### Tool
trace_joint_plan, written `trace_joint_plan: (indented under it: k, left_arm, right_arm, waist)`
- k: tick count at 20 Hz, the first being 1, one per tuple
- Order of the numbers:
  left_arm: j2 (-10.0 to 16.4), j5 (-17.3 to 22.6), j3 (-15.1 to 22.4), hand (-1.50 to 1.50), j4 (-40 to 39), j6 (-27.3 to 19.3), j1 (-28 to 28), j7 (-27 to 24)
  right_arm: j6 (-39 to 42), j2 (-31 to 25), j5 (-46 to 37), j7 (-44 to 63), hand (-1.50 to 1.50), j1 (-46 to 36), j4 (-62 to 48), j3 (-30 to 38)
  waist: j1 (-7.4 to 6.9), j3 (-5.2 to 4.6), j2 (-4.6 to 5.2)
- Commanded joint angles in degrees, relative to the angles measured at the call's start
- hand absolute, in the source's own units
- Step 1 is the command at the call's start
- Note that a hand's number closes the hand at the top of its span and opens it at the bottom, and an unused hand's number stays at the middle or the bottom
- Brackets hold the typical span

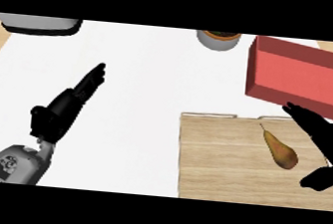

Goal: Pick the pear from the tray and place it in the cardboard box

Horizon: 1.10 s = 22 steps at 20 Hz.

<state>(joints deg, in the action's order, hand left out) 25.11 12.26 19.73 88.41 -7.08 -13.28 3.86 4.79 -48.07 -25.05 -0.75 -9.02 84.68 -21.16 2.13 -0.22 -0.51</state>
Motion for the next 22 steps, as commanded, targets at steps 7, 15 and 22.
trace_joint_plan:
  k: [7, 15, 22]
  left_arm:
    - [-3.0, -2.3, 1.7, 0.00, 0.0, 0.5, 1.1, -1.9]
    - [-6.8, -5.3, 1.8, 0.00, -4.6, 1.7, -1.6, -2.9]
    - [-8.1, -7.3, -0.9, 0.00, -3.1, 4.0, -0.1, -2.4]
  right_arm:
    - [27.7, -11.9, 10.3, 22.2, -1.50, -5.5, 23.5, 3.7]
    - [39.2, -4.5, 25.1, 43.6, -1.50, -8.9, 25.5, 5.3]
    - [38.8, 7.7, 17.5, 46.2, -1.50, -12.9, 16.7, 3.8]
  waist:
    - [-1.98, 0.00, 0.14]
    - [-1.88, 0.12, 0.46]
    - [-2.35, 0.20, 0.54]
